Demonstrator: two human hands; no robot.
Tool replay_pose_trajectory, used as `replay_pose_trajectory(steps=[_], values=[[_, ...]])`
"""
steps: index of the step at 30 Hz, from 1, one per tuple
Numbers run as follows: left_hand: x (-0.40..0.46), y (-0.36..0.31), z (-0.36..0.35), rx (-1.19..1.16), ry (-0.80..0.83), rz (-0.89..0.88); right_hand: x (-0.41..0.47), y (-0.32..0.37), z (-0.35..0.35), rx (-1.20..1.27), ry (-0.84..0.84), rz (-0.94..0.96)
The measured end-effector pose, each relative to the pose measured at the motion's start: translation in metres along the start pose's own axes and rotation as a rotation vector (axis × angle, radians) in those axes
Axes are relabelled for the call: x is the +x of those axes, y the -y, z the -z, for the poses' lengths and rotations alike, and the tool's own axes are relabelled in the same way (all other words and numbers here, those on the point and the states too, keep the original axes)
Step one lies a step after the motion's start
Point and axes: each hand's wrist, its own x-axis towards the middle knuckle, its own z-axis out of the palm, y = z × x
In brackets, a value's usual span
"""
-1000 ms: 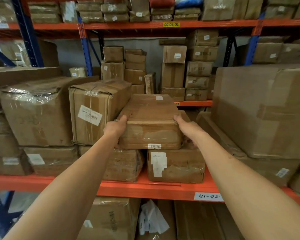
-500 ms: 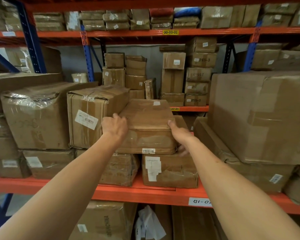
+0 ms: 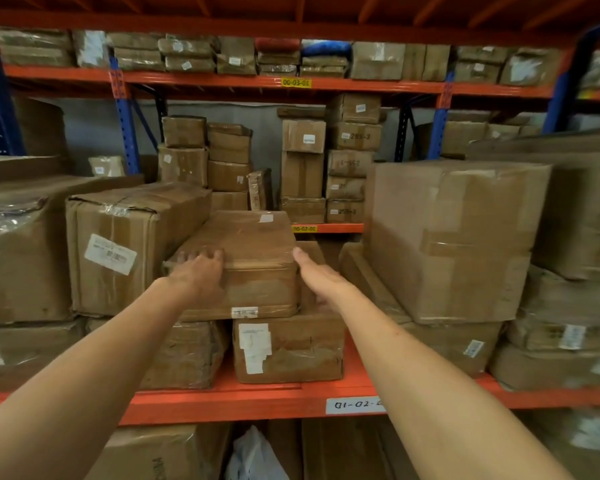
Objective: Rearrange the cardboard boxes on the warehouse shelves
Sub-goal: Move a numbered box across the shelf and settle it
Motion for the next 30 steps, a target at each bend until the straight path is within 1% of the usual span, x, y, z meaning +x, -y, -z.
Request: replay_pose_trajectory(steps=[5,7,9,11,13,15,18,20,23,25,30], values=[[0.008,-0.067,0.002,-0.116,-0.063,-0.211,-0.044,-0.002,0.061,-0.022,-0.320,0.233],[0.011,-0.099,0.010,-0.155,-0.102,-0.267,-0.061,-0.012,0.088,0.013,-0.439,0.295],[0.013,-0.131,0.023,-0.189,-0.131,-0.317,-0.075,-0.029,0.116,0.067,-0.544,0.279],[0.013,-0.161,0.038,-0.231,-0.150,-0.357,-0.084,-0.051,0.145,0.105,-0.590,0.211],[0.013,-0.191,0.056,-0.263,-0.179,-0.397,-0.085,-0.079,0.173,0.175,-0.615,0.115],[0.015,-0.216,0.076,-0.309,-0.204,-0.440,-0.082,-0.106,0.193,0.301,-0.625,0.016],[0.019,-0.259,0.106,-0.471,-0.200,-0.516,-0.074,-0.145,0.220,0.508,-0.596,-0.086],[0.022,-0.287,0.126,-0.592,-0.217,-0.530,-0.064,-0.167,0.233,0.635,-0.575,-0.119],[0.028,-0.325,0.150,-0.719,-0.240,-0.506,-0.046,-0.188,0.249,0.798,-0.524,-0.152],[0.034,-0.342,0.159,-0.746,-0.249,-0.473,-0.035,-0.193,0.257,0.912,-0.495,-0.151],[0.043,-0.345,0.160,-0.872,-0.272,-0.367,-0.013,-0.192,0.263,1.256,-0.477,-0.181]])
